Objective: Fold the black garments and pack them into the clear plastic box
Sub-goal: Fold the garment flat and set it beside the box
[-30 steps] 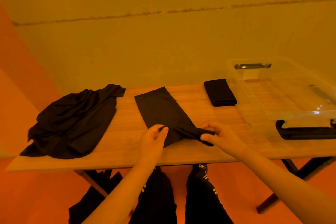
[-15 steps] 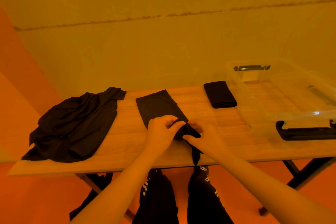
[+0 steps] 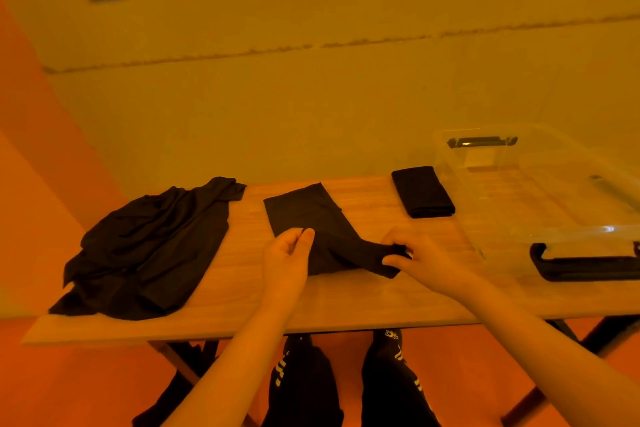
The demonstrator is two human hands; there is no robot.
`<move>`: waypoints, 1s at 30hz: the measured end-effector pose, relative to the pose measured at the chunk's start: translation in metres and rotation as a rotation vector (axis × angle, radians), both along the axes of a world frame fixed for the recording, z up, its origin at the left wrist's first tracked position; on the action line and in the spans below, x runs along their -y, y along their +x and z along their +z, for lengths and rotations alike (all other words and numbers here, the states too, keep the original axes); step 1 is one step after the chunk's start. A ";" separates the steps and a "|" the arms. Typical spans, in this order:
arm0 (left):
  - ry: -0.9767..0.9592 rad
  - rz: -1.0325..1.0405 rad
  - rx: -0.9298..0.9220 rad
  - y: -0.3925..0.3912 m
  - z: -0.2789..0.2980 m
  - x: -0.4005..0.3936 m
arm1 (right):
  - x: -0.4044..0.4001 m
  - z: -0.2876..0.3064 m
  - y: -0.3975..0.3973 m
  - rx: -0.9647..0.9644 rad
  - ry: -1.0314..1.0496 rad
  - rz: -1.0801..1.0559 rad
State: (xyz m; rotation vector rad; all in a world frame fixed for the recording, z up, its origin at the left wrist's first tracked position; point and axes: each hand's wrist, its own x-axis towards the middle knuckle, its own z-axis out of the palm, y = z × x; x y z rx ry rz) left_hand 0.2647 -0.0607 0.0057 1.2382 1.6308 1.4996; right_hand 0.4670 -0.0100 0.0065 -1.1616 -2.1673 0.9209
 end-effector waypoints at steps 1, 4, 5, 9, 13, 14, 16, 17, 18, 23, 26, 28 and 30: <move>-0.002 0.009 0.043 -0.004 -0.001 0.001 | -0.001 0.002 0.000 0.006 -0.013 0.011; -0.015 0.024 0.102 -0.014 -0.002 0.005 | -0.004 0.010 -0.004 -0.094 -0.078 -0.015; -0.019 0.031 0.107 -0.016 -0.002 0.005 | -0.006 0.014 -0.007 -0.151 -0.092 -0.040; 0.015 0.100 0.105 -0.020 0.006 0.001 | -0.012 0.027 -0.023 -0.406 -0.172 -0.145; 0.103 0.207 0.027 -0.019 0.022 -0.004 | -0.013 0.039 -0.037 -0.465 -0.224 -0.141; 0.131 0.226 0.006 -0.018 0.026 -0.005 | -0.012 0.042 -0.039 -0.478 -0.228 -0.135; 0.181 0.258 -0.026 -0.016 0.031 -0.004 | -0.010 0.045 -0.041 -0.513 -0.251 -0.128; 0.198 0.265 -0.027 -0.015 0.031 -0.001 | -0.009 0.044 -0.040 -0.522 -0.266 -0.127; 0.212 0.262 -0.020 -0.013 0.030 0.002 | -0.007 0.043 -0.039 -0.523 -0.277 -0.130; 0.182 0.235 0.017 -0.011 0.009 0.012 | -0.002 0.029 -0.036 -0.416 -0.277 -0.148; 0.139 0.272 -0.006 -0.015 -0.001 0.003 | -0.014 0.018 -0.041 -0.273 -0.287 -0.169; 0.104 0.284 -0.019 -0.020 -0.006 -0.010 | -0.029 0.014 -0.047 -0.187 -0.336 -0.184; 0.070 0.286 -0.025 -0.028 -0.012 -0.027 | -0.048 0.008 -0.053 -0.114 -0.368 -0.210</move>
